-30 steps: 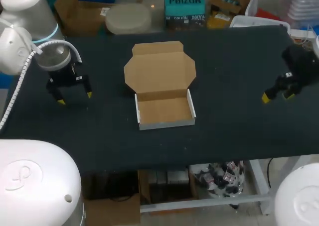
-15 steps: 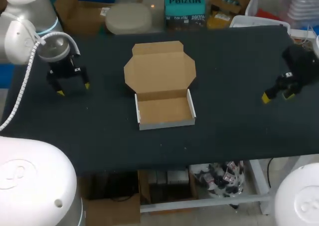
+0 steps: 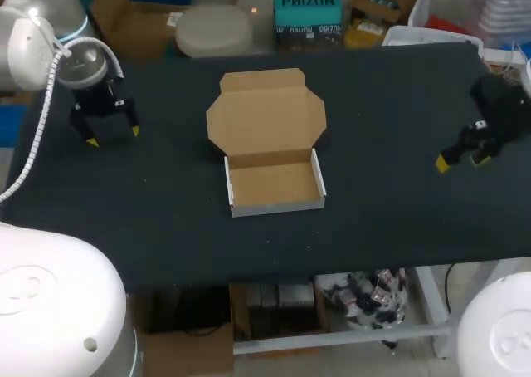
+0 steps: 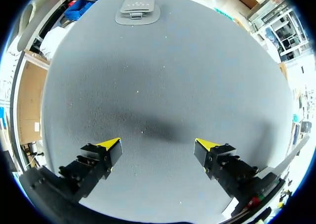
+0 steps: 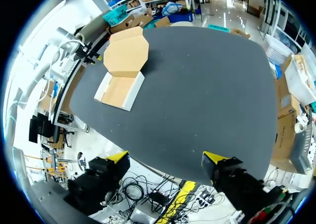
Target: Assemble the packaging by folding the flat box into shape, placing the metal phone stand inside, and closing the box properly
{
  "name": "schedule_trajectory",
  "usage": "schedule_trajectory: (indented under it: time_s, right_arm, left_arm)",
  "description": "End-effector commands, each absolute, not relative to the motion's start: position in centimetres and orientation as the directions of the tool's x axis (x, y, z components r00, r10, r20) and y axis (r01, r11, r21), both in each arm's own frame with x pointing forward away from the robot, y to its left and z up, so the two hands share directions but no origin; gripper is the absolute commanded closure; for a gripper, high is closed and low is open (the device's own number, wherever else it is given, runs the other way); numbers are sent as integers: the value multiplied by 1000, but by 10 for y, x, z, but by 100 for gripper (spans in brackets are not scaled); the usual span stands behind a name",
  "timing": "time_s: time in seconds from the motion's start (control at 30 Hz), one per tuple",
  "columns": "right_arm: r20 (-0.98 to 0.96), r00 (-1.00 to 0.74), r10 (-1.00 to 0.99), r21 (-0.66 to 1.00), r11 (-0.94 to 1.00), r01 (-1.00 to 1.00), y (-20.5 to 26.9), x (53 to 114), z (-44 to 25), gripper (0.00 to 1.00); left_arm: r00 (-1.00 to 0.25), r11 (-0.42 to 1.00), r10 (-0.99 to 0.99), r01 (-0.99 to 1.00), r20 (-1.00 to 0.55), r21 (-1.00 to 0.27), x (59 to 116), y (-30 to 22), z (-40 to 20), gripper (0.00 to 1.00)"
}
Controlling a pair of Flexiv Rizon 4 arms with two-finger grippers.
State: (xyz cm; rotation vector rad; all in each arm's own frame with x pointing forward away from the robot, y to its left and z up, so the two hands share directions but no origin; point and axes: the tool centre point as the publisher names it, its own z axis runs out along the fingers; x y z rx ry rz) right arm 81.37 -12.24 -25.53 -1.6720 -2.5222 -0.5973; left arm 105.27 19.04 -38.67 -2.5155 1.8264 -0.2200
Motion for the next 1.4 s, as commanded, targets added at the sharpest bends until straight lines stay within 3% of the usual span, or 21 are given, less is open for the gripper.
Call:
schedule_trajectory:
  time_s: [0.03,1.4]
  right_arm:
    - [257,-411,875,281,339,898,-123,814,-254,0]
    - [257,-411,875,281,339,898,-123,814,-254,0]
  left_arm:
    - [302,-308,-948,-950,96,-54,1067,195,-390,0]
    - [320,-322,-947,-944,42,-67,1157,247,-397,0]
